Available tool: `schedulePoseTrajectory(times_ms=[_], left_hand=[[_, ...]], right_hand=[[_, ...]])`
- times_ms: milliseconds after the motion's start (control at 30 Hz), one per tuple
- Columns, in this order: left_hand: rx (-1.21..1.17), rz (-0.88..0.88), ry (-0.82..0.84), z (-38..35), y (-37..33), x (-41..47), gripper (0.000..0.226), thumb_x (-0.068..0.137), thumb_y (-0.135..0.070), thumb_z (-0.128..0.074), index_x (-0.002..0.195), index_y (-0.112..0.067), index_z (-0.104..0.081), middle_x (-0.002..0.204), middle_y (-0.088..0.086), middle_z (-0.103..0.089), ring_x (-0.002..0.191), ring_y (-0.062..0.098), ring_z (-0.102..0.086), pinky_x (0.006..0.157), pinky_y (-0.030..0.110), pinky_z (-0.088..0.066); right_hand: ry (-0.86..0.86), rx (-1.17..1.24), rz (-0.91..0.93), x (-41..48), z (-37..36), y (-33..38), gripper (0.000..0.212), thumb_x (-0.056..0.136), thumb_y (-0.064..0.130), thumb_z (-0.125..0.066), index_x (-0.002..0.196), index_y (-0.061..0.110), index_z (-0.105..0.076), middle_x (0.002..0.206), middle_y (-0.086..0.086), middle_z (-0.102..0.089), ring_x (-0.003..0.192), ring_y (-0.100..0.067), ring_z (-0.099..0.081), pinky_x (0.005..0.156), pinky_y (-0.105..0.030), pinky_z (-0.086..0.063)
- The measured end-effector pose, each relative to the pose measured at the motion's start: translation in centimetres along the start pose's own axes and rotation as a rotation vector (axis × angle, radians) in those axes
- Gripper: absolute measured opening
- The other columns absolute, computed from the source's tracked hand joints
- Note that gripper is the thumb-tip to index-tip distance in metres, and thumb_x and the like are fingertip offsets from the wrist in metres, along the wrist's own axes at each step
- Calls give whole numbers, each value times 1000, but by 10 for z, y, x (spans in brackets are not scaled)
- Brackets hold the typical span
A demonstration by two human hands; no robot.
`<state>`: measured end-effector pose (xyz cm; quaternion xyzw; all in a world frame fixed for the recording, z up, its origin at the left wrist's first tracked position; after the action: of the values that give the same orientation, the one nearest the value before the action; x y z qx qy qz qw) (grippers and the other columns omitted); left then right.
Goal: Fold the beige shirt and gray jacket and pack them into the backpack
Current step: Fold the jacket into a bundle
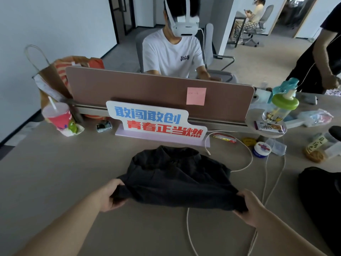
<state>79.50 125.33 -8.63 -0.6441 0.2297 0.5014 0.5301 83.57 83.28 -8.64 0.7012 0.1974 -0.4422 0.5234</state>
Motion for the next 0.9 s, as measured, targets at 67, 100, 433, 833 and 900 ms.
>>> schedulePoseTrajectory(times_ms=[67, 100, 433, 833, 900], left_hand=[[-104, 1, 18, -5, -10, -5, 12, 84, -13, -54, 83, -2, -52, 76, 16, -57, 61, 27, -56, 34, 28, -51], [-155, -12, 41, -10, -18, -7, 13, 86, -14, -53, 81, -2, -51, 75, 16, -56, 62, 25, -55, 33, 28, -50], [71, -510, 22, -86, -78, -13, 47, 99, -33, -39, 144, -20, -36, 148, 6, -39, 135, 26, -37, 110, 42, -28], [1398, -762, -56, -181, -36, 53, 57, 97, -54, -27, 149, -42, -7, 161, 1, 6, 147, 28, 12, 115, 56, 4], [1433, -683, -33, -178, -28, 69, 60, 96, -60, -20, 149, -43, 1, 161, 0, 10, 146, 25, 17, 115, 55, 5]], right_hand=[[42, 106, 3, -7, -10, 8, 13, 85, 1, -37, 79, 2, -48, 69, -14, -55, 61, -27, -57, 37, -29, -53], [61, 169, 10, -13, -18, 15, 16, 87, 1, -36, 77, 2, -48, 66, -14, -56, 60, -25, -58, 36, -29, -53], [-26, -168, 189, 23, -73, 44, 33, 94, 31, -51, 114, 4, -54, 109, -13, -56, 102, -29, -56, 95, -41, -46], [-168, -187, 7, 77, -60, 11, 42, 76, 29, -79, 103, 6, -57, 96, -12, -63, 74, -23, -59, 59, -33, -56], [-96, -5, -25, 81, -62, 11, 25, 79, 18, -76, 93, 8, -58, 83, -9, -61, 60, -16, -52, 44, -22, -50]])
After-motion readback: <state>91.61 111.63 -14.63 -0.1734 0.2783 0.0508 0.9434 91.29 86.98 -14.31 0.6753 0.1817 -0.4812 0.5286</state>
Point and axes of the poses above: each hand's wrist, its own x-axis towards the middle knuckle, its own z-axis out of the back of the hand, y = z × x, the point moved 2 cm from there along x, towards the middle knuckle
